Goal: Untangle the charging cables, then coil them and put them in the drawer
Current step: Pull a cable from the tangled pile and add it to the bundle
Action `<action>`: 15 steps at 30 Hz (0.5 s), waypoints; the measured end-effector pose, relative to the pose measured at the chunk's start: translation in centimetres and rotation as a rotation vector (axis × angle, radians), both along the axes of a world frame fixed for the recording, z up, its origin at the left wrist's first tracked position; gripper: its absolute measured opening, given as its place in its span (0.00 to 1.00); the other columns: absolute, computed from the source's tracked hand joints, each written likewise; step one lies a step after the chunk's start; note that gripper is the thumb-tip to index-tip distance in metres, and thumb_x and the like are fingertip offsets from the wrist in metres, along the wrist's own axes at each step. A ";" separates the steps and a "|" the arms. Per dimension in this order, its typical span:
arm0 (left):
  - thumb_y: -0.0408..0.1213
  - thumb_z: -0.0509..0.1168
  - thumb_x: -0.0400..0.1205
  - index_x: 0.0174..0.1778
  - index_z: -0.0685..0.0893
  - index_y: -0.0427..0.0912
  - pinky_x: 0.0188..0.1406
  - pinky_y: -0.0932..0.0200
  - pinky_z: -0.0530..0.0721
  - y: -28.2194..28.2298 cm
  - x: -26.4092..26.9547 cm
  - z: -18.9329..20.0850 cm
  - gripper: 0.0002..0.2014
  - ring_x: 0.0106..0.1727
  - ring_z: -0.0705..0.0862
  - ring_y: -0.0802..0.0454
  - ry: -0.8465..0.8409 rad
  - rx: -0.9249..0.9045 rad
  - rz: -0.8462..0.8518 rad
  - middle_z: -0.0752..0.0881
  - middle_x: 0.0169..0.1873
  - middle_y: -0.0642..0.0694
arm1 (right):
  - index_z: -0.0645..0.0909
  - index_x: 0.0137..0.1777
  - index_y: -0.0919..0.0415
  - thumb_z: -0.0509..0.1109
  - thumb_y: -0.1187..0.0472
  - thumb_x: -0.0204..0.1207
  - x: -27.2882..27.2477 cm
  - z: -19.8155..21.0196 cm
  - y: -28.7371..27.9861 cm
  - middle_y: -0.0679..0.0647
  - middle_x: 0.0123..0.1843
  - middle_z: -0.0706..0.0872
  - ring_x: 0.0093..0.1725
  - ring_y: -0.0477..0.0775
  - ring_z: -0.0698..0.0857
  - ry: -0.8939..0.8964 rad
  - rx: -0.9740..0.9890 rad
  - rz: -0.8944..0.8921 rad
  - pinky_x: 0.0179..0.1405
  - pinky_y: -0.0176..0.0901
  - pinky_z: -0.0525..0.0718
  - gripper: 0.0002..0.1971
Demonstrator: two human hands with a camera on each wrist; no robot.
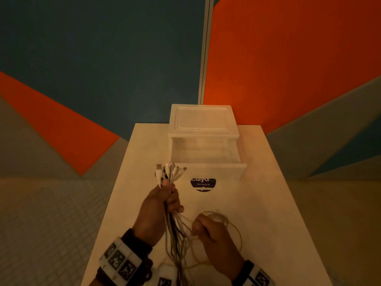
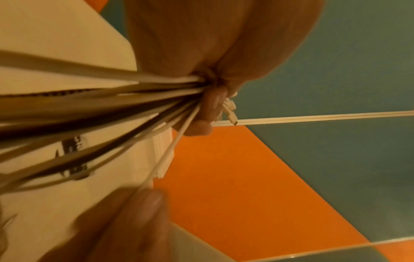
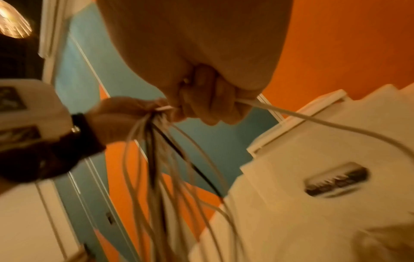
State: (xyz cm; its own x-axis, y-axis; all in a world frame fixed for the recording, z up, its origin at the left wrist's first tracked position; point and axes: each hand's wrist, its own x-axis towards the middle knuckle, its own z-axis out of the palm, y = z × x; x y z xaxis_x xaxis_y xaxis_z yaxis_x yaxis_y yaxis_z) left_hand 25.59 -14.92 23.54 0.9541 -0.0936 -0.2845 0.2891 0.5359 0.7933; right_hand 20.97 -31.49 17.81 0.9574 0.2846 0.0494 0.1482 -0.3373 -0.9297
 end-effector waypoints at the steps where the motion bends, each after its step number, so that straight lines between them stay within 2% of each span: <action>1: 0.47 0.58 0.86 0.42 0.72 0.40 0.26 0.59 0.72 0.6 0.2 0.3 0.14 0.24 0.61 0.55 -0.012 -0.015 -0.013 0.62 0.27 0.49 | 0.73 0.38 0.48 0.53 0.40 0.83 -0.2 -1.1 -0.8 0.48 0.33 0.78 0.33 0.42 0.75 0.029 -0.037 0.020 0.36 0.41 0.73 0.18; 3: 0.47 0.57 0.87 0.41 0.72 0.41 0.24 0.60 0.64 1.8 0.7 1.1 0.14 0.24 0.59 0.56 -0.048 -0.030 -0.021 0.61 0.28 0.50 | 0.78 0.43 0.45 0.50 0.33 0.81 -0.4 -5.3 -3.3 0.41 0.37 0.83 0.38 0.41 0.80 0.083 -0.170 0.001 0.45 0.48 0.80 0.21; 4: 0.47 0.55 0.88 0.40 0.73 0.42 0.23 0.61 0.62 2.3 0.9 1.5 0.15 0.24 0.59 0.57 -0.066 -0.033 -0.013 0.61 0.28 0.50 | 0.82 0.50 0.46 0.48 0.27 0.78 -0.3 -7.9 -4.8 0.41 0.44 0.87 0.45 0.42 0.84 0.135 -0.240 -0.036 0.52 0.50 0.84 0.29; 5: 0.47 0.54 0.88 0.40 0.73 0.42 0.23 0.61 0.61 2.8 1.1 1.8 0.15 0.23 0.59 0.58 -0.080 -0.042 -0.003 0.62 0.28 0.50 | 0.84 0.59 0.47 0.47 0.23 0.74 -0.1 -10.0 -6.3 0.44 0.54 0.89 0.53 0.45 0.86 0.199 -0.281 -0.082 0.61 0.52 0.83 0.36; 6: 0.48 0.54 0.88 0.39 0.74 0.42 0.22 0.61 0.61 3.1 1.3 2.2 0.16 0.23 0.59 0.58 -0.091 -0.057 0.002 0.62 0.27 0.51 | 0.83 0.64 0.46 0.49 0.23 0.73 0.3 -11.2 -7.3 0.48 0.61 0.88 0.60 0.47 0.85 0.241 -0.299 -0.122 0.66 0.53 0.81 0.36; 7: 0.48 0.55 0.88 0.39 0.74 0.43 0.22 0.62 0.60 3.3 1.4 2.4 0.16 0.23 0.59 0.58 -0.095 -0.065 -0.002 0.62 0.27 0.51 | 0.83 0.62 0.42 0.54 0.28 0.77 0.9 -11.2 -7.8 0.52 0.61 0.88 0.59 0.49 0.85 0.265 -0.311 -0.162 0.66 0.53 0.81 0.27; 8: 0.48 0.56 0.88 0.38 0.73 0.43 0.22 0.61 0.59 3.4 1.5 2.4 0.16 0.22 0.59 0.59 -0.095 -0.055 -0.020 0.62 0.27 0.51 | 0.85 0.55 0.41 0.59 0.40 0.83 1.8 -10.5 -7.7 0.55 0.55 0.89 0.52 0.50 0.86 0.294 -0.282 -0.221 0.62 0.56 0.82 0.14; 9: 0.49 0.57 0.86 0.38 0.72 0.44 0.22 0.61 0.58 3.2 1.4 2.3 0.15 0.22 0.58 0.58 -0.088 -0.025 -0.054 0.62 0.26 0.51 | 0.86 0.50 0.48 0.61 0.50 0.85 2.7 -9.1 -7.1 0.60 0.48 0.89 0.43 0.52 0.84 0.291 -0.212 -0.295 0.50 0.56 0.82 0.12; 10: 0.49 0.59 0.84 0.38 0.71 0.44 0.22 0.60 0.58 2.8 1.3 2.1 0.14 0.23 0.58 0.58 -0.068 0.022 -0.100 0.62 0.26 0.51 | 0.85 0.48 0.57 0.61 0.55 0.86 3.7 -7.3 -6.3 0.63 0.43 0.87 0.37 0.54 0.82 0.257 -0.137 -0.350 0.45 0.53 0.81 0.13; 11: 0.50 0.62 0.83 0.39 0.70 0.43 0.22 0.60 0.58 2.2 1.0 1.8 0.15 0.23 0.58 0.57 -0.043 0.078 -0.141 0.63 0.27 0.50 | 0.82 0.44 0.62 0.61 0.54 0.86 4.5 -5.1 -5.2 0.60 0.37 0.85 0.33 0.50 0.78 0.200 -0.051 -0.382 0.39 0.48 0.77 0.15; 13: 0.50 0.62 0.85 0.44 0.72 0.40 0.23 0.60 0.62 0.6 0.5 0.9 0.15 0.23 0.61 0.55 -0.020 0.220 -0.167 0.71 0.28 0.46 | 0.75 0.35 0.57 0.60 0.53 0.84 5.8 -1.5 -3.0 0.49 0.29 0.77 0.30 0.43 0.72 0.060 -0.005 -0.335 0.34 0.43 0.71 0.16; 15: 0.46 0.57 0.87 0.54 0.76 0.35 0.23 0.60 0.66 -0.8 0.2 0.5 0.16 0.23 0.63 0.54 -0.027 0.325 -0.113 0.85 0.34 0.38 | 0.73 0.35 0.50 0.58 0.54 0.86 6.3 1.0 -0.7 0.47 0.26 0.75 0.27 0.43 0.72 -0.046 -0.159 -0.230 0.30 0.41 0.69 0.15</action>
